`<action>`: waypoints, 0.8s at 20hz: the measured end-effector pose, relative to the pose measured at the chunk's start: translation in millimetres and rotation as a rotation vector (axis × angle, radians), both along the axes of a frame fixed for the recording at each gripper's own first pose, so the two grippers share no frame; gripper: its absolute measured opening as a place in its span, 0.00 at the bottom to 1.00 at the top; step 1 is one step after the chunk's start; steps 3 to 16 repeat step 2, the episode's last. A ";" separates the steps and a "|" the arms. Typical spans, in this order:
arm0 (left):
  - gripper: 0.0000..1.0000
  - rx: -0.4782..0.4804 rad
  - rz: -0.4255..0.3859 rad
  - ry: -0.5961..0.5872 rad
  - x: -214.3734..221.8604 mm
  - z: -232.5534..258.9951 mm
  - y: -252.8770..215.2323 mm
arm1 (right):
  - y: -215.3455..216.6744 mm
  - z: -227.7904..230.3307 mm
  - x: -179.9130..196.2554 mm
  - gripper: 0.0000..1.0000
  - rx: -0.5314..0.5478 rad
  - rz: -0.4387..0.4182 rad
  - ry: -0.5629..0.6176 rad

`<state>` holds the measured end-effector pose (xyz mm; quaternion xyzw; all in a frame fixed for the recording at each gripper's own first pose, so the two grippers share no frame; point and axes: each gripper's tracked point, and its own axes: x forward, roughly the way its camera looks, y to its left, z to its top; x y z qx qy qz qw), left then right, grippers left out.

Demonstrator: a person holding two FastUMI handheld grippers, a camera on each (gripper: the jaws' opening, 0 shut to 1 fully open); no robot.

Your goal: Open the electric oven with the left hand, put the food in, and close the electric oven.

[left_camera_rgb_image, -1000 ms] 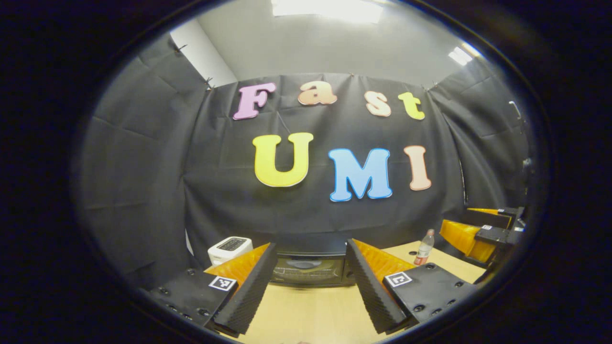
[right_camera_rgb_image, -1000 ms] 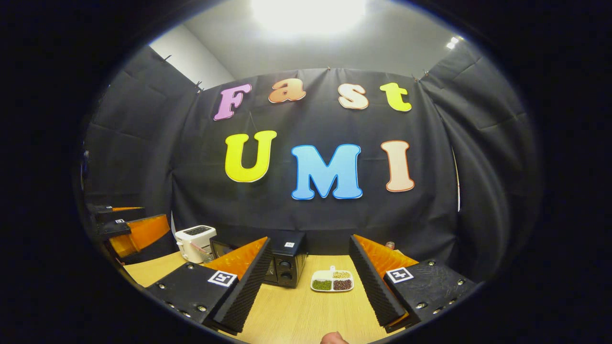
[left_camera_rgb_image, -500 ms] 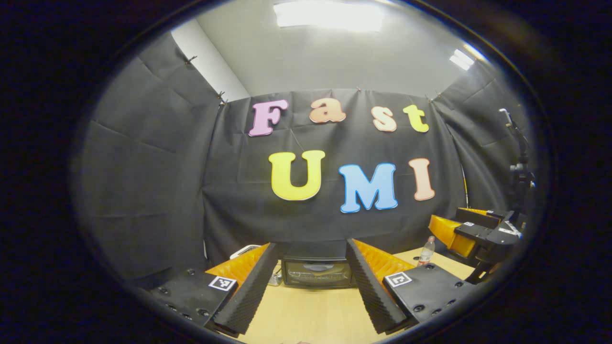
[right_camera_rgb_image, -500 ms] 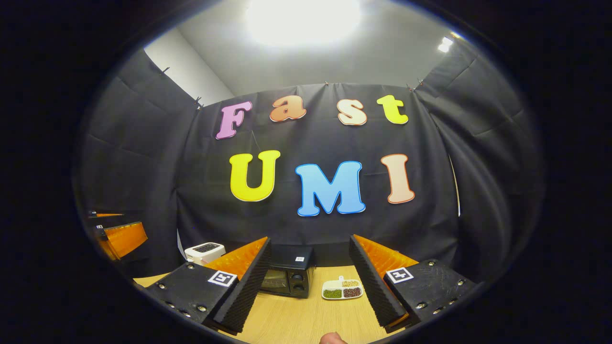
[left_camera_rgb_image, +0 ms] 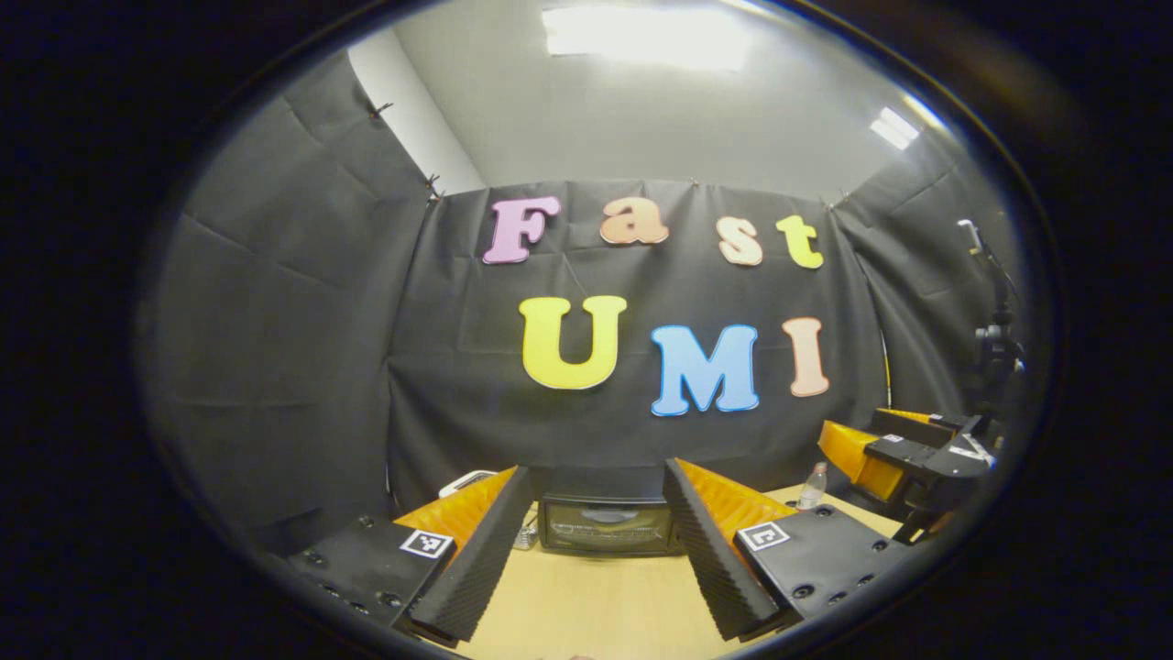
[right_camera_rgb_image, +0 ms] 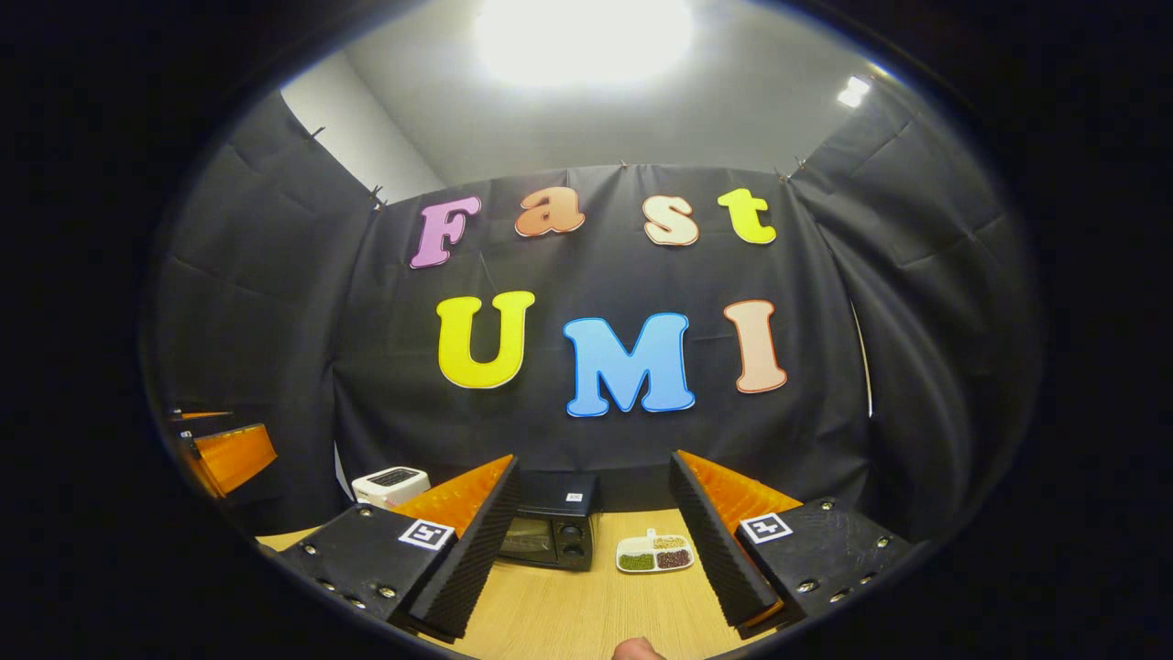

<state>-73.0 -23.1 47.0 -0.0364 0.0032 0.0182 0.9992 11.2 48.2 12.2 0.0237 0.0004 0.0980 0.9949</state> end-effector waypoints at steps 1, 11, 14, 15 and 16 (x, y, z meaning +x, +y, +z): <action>1.00 -0.002 0.001 0.001 -0.1 -1.4 2.4 | 0.5 -0.9 0.0 0.98 0.000 -0.004 0.003; 1.00 -0.003 0.003 0.002 0.6 -1.9 4.4 | 0.9 -0.9 0.4 0.98 0.001 -0.005 0.006; 1.00 -0.003 0.003 0.002 0.6 -1.9 4.4 | 0.9 -0.9 0.4 0.98 0.001 -0.005 0.006; 1.00 -0.003 0.003 0.002 0.6 -1.9 4.4 | 0.9 -0.9 0.4 0.98 0.001 -0.005 0.006; 1.00 -0.003 0.003 0.002 0.6 -1.9 4.4 | 0.9 -0.9 0.4 0.98 0.001 -0.005 0.006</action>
